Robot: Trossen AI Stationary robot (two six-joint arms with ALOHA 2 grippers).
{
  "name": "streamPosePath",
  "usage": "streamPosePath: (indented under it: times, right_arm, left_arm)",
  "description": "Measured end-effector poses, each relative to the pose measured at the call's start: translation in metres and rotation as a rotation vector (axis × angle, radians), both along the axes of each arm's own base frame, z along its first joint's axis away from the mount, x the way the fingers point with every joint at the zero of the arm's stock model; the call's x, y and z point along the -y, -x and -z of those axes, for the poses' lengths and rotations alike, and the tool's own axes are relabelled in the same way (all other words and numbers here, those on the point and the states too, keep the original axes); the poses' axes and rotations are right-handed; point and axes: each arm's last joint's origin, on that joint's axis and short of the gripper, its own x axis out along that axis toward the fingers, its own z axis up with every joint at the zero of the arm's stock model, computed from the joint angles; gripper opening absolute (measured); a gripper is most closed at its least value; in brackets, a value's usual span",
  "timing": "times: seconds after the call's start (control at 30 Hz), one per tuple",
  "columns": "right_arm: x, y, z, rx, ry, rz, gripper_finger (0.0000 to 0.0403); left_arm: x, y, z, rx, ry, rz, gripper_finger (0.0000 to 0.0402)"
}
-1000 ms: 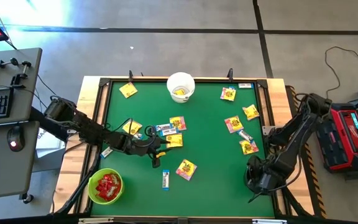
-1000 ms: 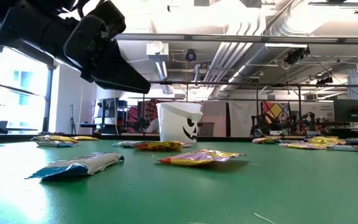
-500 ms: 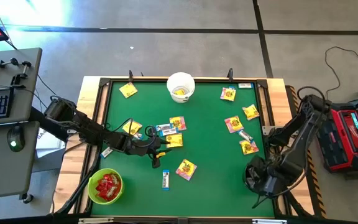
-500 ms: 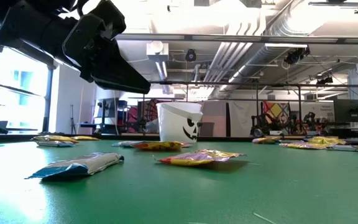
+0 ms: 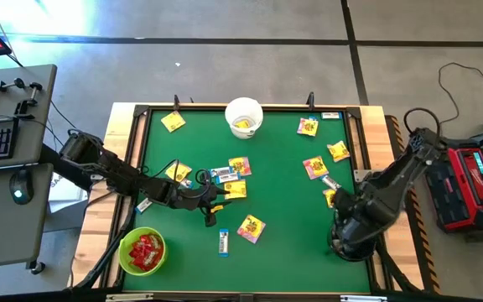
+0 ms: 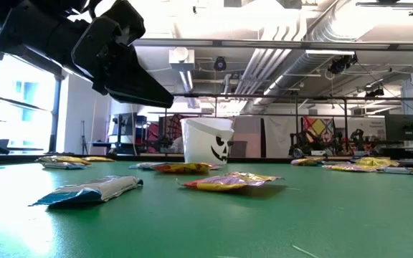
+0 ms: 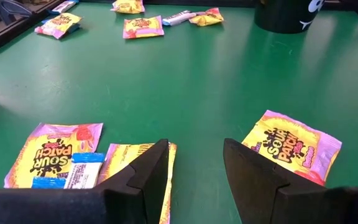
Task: Sort candy by brand, put in halloween buckets
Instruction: Put the white candy into the black bucket
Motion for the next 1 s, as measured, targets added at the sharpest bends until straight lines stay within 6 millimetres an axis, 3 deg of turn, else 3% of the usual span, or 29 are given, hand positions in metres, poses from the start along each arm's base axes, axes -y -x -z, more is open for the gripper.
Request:
streamPosePath:
  times: [0.1,0.27,0.63,0.83,1.0]
  right_arm:
    - [0.009,-0.008,0.014,-0.038,-0.02,-0.001,0.0023]
    - [0.012,-0.018,0.032,-0.06,-0.127,-0.062,0.0004]
    - [-0.004,-0.021,0.035,-0.014,-0.281,-0.122,0.0002]
    - [0.006,-0.026,0.02,0.052,-0.132,-0.113,0.0026]
    - [0.046,-0.04,0.008,0.065,0.098,0.017,0.0069]
  left_arm:
    - [0.0,0.0,0.0,-0.001,0.0,0.0,0.0147]
    - [0.0,0.0,0.0,0.0,0.0,0.0,0.0147]
    - [0.0,0.0,0.0,0.0,0.0,-0.001,0.0147]
    - [0.0,0.0,0.0,0.0,0.001,-0.001,0.0147]
    - [0.0,0.0,0.0,0.0,0.0,0.0,0.0147]
